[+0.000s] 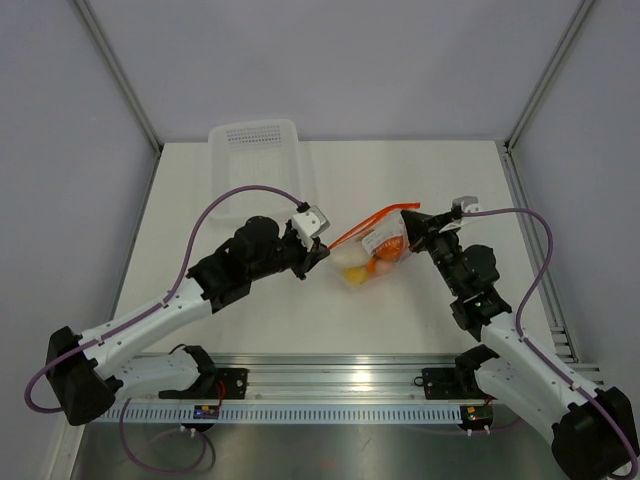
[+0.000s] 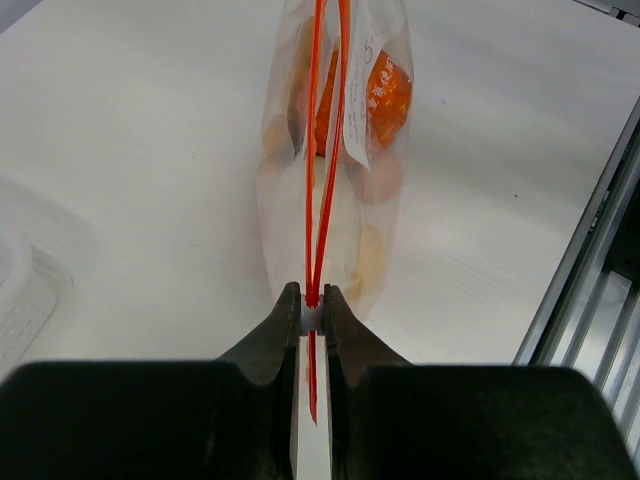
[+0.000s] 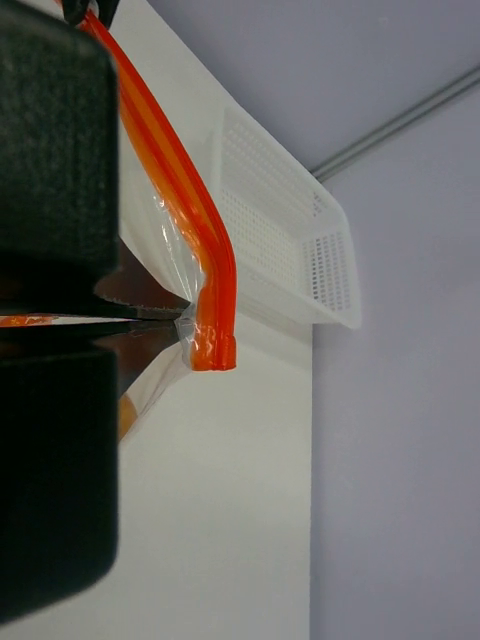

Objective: Open the zip-top bag and remove the fake food
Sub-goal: Unzip the zipper food storage bag at the center of the board, then open the zipper of the food storage bag at the center of the board.

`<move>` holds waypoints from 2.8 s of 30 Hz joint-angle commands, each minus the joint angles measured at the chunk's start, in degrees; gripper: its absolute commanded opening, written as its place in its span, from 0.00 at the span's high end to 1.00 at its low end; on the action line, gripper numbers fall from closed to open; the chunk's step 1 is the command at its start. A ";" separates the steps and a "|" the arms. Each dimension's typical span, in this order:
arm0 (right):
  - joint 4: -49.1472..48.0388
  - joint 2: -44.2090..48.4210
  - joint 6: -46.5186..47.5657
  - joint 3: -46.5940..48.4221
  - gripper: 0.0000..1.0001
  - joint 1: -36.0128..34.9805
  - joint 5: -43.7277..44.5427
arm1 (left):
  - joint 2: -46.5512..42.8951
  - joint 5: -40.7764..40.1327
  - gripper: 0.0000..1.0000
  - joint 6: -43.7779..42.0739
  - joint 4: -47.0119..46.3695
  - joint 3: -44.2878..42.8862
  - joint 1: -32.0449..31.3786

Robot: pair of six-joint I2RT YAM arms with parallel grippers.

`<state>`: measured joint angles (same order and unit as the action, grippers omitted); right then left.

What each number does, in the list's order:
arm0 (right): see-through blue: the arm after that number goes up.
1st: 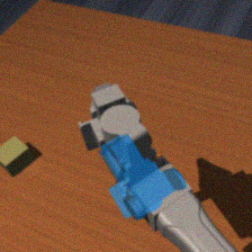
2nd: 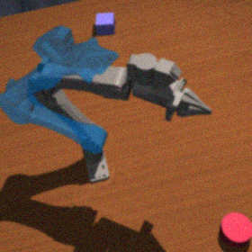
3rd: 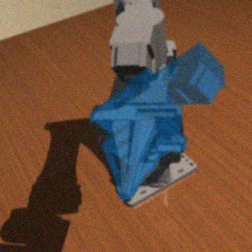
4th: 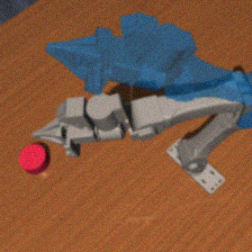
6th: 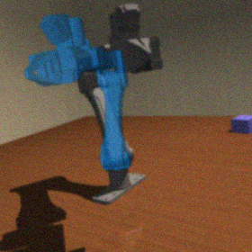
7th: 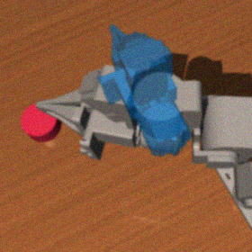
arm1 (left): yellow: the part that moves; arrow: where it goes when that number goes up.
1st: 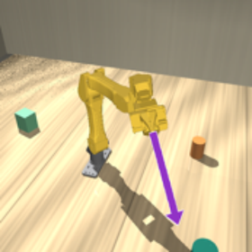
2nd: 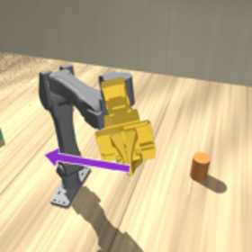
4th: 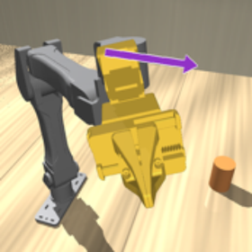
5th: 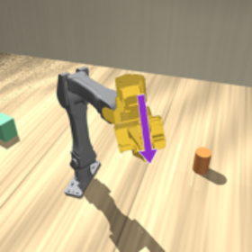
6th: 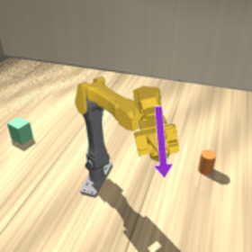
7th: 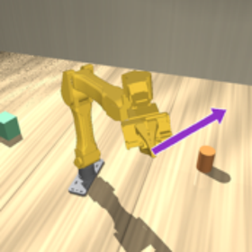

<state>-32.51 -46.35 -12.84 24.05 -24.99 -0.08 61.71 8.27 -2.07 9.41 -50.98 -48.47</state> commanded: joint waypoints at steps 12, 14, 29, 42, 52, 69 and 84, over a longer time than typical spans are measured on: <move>0.52 3.63 -2.45 -1.03 1.00 2.32 17.13 | 0.16 -1.42 1.00 -0.40 0.96 -0.08 0.13; 0.08 3.63 -2.01 -1.03 1.00 2.23 15.47 | 0.07 -1.42 0.96 -0.31 0.87 -0.08 0.13; -4.67 2.23 3.17 -1.12 0.99 2.23 0.27 | -8.27 -8.01 0.16 3.91 -7.47 5.36 1.88; -5.46 1.70 4.23 -0.76 0.99 2.23 -6.25 | 0.15 -8.71 0.18 -1.09 -14.16 -1.30 3.56; -5.81 0.64 3.70 -0.32 0.99 2.23 -8.18 | 7.01 -3.45 0.31 -4.26 -14.95 -3.51 3.56; -6.60 -0.23 1.94 -0.32 0.99 2.23 -10.55 | 16.59 -1.68 0.63 -5.84 -8.00 -9.93 2.76; 2.45 -5.77 -3.58 5.74 0.55 2.23 -5.82 | 15.99 -2.20 1.00 -2.33 -5.28 -10.19 2.50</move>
<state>-32.32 -52.40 -13.50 26.41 -23.07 -8.47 79.88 8.86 -6.26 4.64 -59.57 -45.82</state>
